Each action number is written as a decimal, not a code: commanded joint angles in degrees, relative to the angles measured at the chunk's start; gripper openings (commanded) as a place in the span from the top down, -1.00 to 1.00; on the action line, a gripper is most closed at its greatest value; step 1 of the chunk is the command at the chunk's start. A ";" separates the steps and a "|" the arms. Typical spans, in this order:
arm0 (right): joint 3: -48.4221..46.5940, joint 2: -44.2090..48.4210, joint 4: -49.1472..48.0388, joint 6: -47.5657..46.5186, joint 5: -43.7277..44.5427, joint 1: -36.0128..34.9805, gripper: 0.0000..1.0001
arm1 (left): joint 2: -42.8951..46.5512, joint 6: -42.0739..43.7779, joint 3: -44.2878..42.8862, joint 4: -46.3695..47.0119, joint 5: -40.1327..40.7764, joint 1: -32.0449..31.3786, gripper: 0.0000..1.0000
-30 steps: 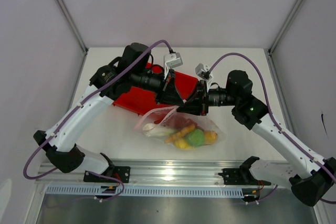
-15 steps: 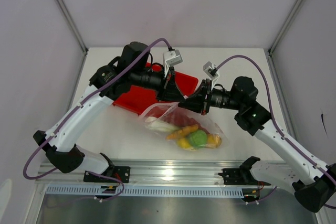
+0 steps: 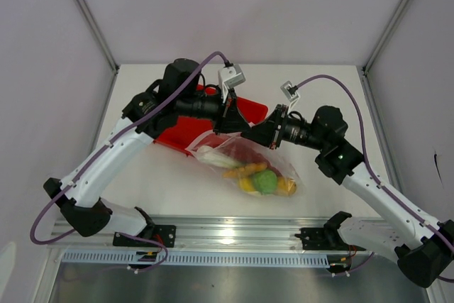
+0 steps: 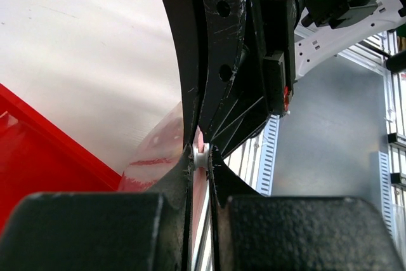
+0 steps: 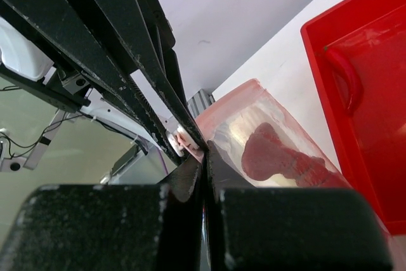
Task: Place the food in the zip-top bag and seal the zipper
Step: Zip the zipper food storage bag at the center of the board.
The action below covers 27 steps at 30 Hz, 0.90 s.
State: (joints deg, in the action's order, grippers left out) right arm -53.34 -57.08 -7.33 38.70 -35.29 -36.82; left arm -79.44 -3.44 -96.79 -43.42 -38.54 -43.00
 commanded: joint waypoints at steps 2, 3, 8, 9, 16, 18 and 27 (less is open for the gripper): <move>-4.93 3.47 -9.89 2.08 3.30 2.01 1.00 | 2.27 0.54 4.59 -3.17 0.66 0.81 0.99; -5.10 3.47 -9.98 2.61 2.77 2.27 1.00 | 2.53 0.28 5.73 -2.38 0.23 1.25 0.99; -5.46 3.91 -9.36 2.52 2.07 3.77 1.00 | 3.85 0.80 7.41 -2.20 -1.88 2.66 0.99; -5.46 3.91 -9.71 3.22 1.80 4.38 1.00 | 4.03 0.98 8.19 -2.11 -2.23 2.75 0.99; -5.81 3.64 -10.68 4.37 1.71 5.27 1.00 | 4.29 2.12 9.16 -3.43 -3.99 3.01 0.99; -5.90 3.29 -10.95 4.63 1.19 5.35 1.00 | 4.99 2.12 10.21 -3.51 -4.26 3.10 0.99; -12.91 -1.45 2.16 -2.70 -8.04 6.58 1.00 | 7.81 2.12 9.18 -4.56 -3.12 3.45 0.99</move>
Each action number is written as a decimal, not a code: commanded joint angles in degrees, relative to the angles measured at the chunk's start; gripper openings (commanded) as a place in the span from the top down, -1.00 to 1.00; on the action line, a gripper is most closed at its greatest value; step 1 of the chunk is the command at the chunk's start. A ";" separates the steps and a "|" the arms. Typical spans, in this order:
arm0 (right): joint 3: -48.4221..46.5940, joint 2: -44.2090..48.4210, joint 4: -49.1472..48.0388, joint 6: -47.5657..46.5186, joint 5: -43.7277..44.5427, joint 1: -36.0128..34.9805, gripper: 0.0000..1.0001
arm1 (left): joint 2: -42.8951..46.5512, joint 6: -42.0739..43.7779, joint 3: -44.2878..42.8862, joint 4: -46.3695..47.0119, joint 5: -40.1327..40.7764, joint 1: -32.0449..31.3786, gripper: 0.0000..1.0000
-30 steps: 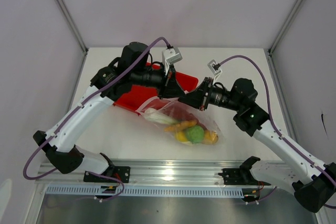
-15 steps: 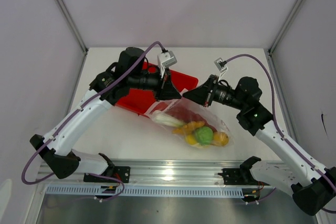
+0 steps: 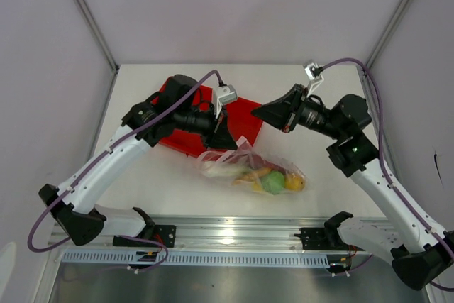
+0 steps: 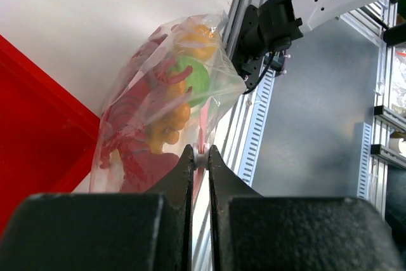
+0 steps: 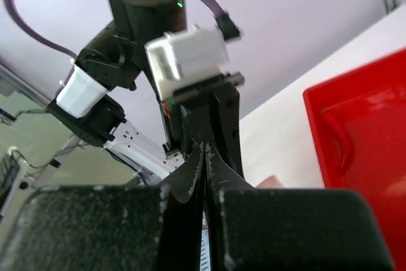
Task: Place the food in the zip-top bag and seal the zipper
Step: Zip the zipper food storage bag at the center of the board.
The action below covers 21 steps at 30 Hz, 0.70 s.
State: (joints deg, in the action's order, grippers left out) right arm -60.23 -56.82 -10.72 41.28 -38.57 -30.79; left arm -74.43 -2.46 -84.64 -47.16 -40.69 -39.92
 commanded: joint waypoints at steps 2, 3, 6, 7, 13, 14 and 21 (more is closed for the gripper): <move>-7.71 -2.60 9.04 -8.74 -6.94 0.73 0.99 | 1.32 2.01 -7.87 -3.02 -1.41 0.37 0.99; -8.32 -2.25 12.10 -11.45 -7.05 0.81 0.69 | 0.70 2.28 -9.13 -5.20 -1.50 0.37 0.99; -9.64 -0.75 19.74 -15.51 -5.12 0.82 0.01 | -1.15 2.46 -13.96 -7.15 -3.08 0.37 0.99; -9.99 -0.06 21.69 -18.05 -4.42 0.90 -0.08 | -1.33 3.85 -15.45 -8.20 -3.26 0.28 0.99; -11.83 1.27 31.98 -22.54 1.30 0.82 -0.99 | -3.61 6.94 -23.72 -14.62 -2.91 0.37 0.99; -12.10 0.84 32.86 -22.90 0.69 0.73 -0.99 | -3.61 6.85 -23.99 -14.63 -3.08 0.37 0.99; -12.45 -0.75 36.64 -30.10 -5.98 -0.32 -0.99 | -4.05 7.64 -21.27 -15.16 -6.06 0.20 0.99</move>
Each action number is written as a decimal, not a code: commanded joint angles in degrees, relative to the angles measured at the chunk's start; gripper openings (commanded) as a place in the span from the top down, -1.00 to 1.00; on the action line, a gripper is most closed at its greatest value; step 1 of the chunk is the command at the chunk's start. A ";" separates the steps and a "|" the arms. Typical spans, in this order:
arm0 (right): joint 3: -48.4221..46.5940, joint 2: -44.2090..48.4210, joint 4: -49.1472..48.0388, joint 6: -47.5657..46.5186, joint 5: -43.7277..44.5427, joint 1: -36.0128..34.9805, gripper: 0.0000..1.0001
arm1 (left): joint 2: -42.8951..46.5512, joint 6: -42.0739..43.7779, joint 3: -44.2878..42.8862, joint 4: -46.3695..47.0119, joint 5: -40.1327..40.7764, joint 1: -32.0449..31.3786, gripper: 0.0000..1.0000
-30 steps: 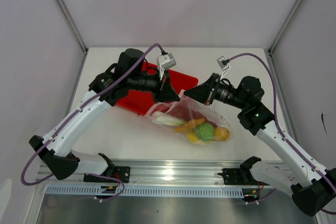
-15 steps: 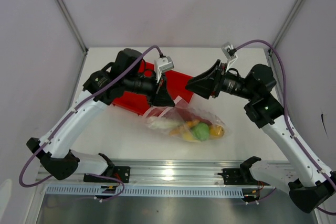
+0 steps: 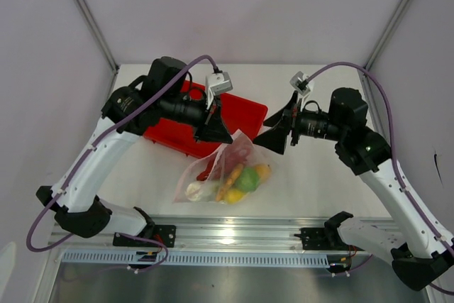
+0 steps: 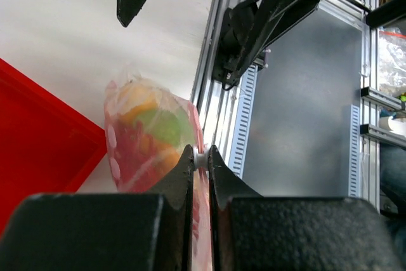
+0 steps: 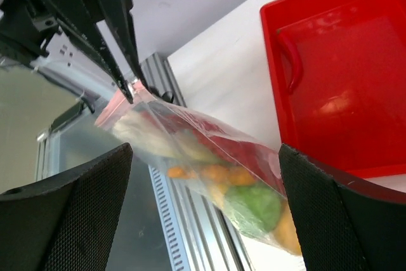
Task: Place the food in the zip-top bag and seal the zipper
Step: Zip the zipper food storage bag at the center of the board.
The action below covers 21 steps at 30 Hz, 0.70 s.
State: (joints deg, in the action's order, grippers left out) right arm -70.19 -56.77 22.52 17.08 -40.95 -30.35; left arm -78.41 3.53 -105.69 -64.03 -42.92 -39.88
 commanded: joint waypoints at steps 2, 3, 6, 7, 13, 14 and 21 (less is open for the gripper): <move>-4.41 -2.46 6.63 -9.67 -6.85 -1.03 -0.96 | 0.01 1.31 1.36 2.06 -3.93 -0.37 0.99; -5.21 -4.47 7.61 -11.09 -8.08 -1.20 -0.92 | -0.07 1.30 1.89 2.15 -4.10 -0.55 0.99; -7.50 -7.46 9.99 -15.83 -10.82 -1.90 -0.86 | -0.60 1.13 2.85 2.76 -4.81 -1.43 0.99; -7.94 -7.91 10.26 -16.63 -10.99 -2.26 -0.83 | -0.60 1.04 3.12 3.03 -4.90 -1.69 0.99; -9.61 -10.63 12.89 -21.38 -13.19 -6.82 -0.73 | -2.18 0.95 2.51 3.48 -6.13 -2.22 0.99; -9.70 -10.99 13.51 -21.74 -13.19 -7.35 -0.62 | -2.79 0.95 2.16 3.39 -6.04 -2.13 0.99; -12.42 -14.15 17.37 -23.76 -14.25 -10.26 -0.07 | -3.68 0.78 1.89 4.27 -6.74 -2.31 0.99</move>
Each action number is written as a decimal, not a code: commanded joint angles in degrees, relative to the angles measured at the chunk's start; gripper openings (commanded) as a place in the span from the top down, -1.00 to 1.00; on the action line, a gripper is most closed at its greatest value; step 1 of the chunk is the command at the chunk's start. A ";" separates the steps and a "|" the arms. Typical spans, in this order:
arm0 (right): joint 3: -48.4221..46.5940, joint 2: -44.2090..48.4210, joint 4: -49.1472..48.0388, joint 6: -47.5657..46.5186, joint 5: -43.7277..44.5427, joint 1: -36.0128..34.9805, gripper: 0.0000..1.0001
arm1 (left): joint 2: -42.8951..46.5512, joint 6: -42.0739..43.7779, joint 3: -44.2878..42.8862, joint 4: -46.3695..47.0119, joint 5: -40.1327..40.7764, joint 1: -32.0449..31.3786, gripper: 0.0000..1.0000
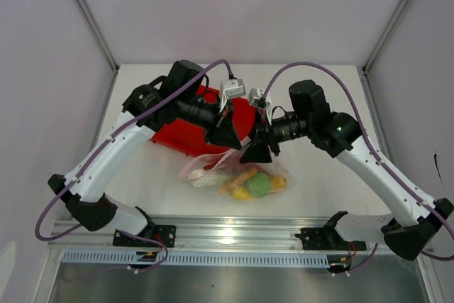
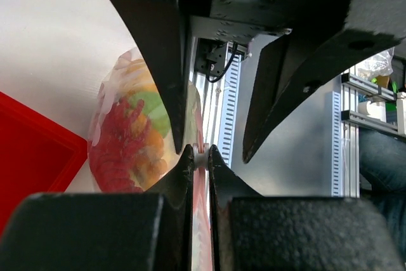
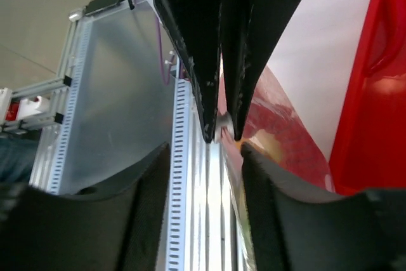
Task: Place the food in the zip-top bag and seal the zipper
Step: Zip the zipper food storage bag at the center of the board.
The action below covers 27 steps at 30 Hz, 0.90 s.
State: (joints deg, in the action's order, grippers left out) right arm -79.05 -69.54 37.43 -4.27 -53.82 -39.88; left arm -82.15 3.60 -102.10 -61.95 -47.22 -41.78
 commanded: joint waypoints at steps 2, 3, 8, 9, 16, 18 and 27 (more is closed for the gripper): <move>-4.97 -2.88 4.57 -3.63 -1.11 -1.34 0.07 | 0.06 0.71 -1.87 2.28 -2.52 -0.58 0.99; -5.15 -3.23 5.02 -3.72 -0.41 -1.43 0.12 | 0.23 0.62 -1.78 2.28 -2.52 -0.50 0.99; -5.51 -4.81 5.63 -4.51 1.09 -2.31 0.57 | 0.67 0.89 -1.61 2.28 -2.52 -0.50 0.99; -5.51 -4.90 5.81 -4.69 1.09 -2.57 0.62 | 0.67 0.97 -1.52 2.19 -2.52 -0.58 0.99; -5.16 -5.08 6.17 -4.78 4.42 -3.54 1.00 | 0.76 0.98 -1.52 2.10 -2.35 -0.58 0.99; -4.19 -4.56 4.24 -2.95 9.15 -4.24 1.00 | 0.76 0.71 -1.34 2.19 -2.35 -0.50 0.99; 0.29 0.45 -10.43 16.30 36.39 -6.44 1.00 | 3.48 -2.27 3.48 6.31 4.59 -0.50 0.99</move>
State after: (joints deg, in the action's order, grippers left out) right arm -78.94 -70.52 36.97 4.47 -31.31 -45.78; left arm -81.60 3.25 -100.57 -58.52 -42.72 -41.60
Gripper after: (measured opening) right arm 0.003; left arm 0.076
